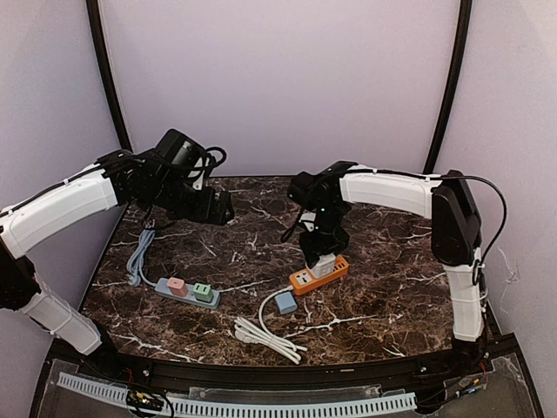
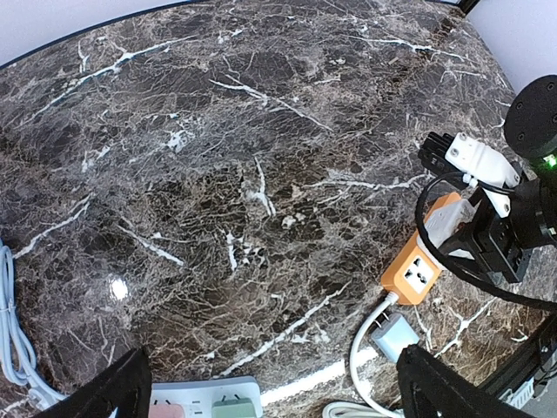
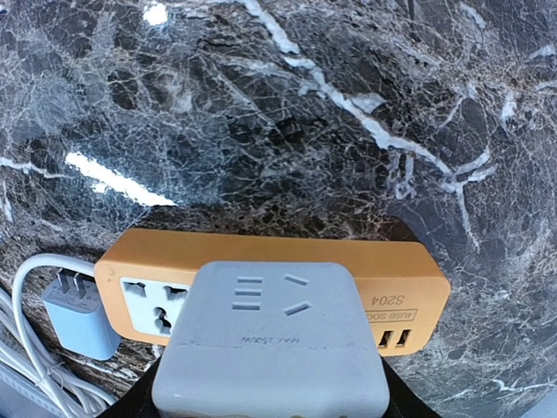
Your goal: Insert the plug
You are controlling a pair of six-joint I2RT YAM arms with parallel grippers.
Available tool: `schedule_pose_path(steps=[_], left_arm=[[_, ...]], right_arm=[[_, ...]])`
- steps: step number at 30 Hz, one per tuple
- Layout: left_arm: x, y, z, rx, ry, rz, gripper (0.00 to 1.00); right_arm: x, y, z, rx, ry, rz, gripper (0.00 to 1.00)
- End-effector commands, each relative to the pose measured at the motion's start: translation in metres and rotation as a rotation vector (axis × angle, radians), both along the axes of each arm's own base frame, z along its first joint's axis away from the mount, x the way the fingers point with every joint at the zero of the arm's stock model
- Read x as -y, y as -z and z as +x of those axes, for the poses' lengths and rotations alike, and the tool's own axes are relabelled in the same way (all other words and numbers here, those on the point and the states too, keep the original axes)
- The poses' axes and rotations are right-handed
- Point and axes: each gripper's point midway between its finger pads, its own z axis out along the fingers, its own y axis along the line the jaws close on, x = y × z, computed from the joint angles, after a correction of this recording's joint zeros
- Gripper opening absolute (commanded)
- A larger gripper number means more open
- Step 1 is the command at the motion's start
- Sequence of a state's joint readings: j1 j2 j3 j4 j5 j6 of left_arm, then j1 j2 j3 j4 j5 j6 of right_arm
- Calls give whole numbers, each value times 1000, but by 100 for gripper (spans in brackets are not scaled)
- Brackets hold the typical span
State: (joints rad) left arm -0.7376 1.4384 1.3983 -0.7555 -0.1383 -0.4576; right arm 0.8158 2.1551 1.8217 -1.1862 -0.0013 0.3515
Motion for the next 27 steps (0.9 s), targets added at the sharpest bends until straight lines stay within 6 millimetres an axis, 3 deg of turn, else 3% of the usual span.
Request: schedule_pose_path(steps=[1, 4, 7, 11, 13, 17, 27], left_arm=[[-5, -4, -2, 8, 41, 54, 99], [-5, -4, 0, 11, 52, 75, 99], [-4, -2, 2, 1, 57, 93, 99], [0, -1, 4, 0, 72, 93, 99], [1, -1, 5, 4, 79, 96, 99], [2, -1, 7, 6, 88, 107, 99], [4, -6, 12, 20, 78, 102, 99]], right_arm=[[36, 79, -29, -148, -85, -225, 0], [43, 79, -26, -169, 43, -192, 0], [36, 75, -24, -193, 141, -119, 0], [16, 74, -25, -200, 36, -91, 0], [20, 77, -27, -192, -44, -151, 1], [32, 77, -29, -192, -36, -194, 1], [29, 67, -29, -181, -1, -155, 6]])
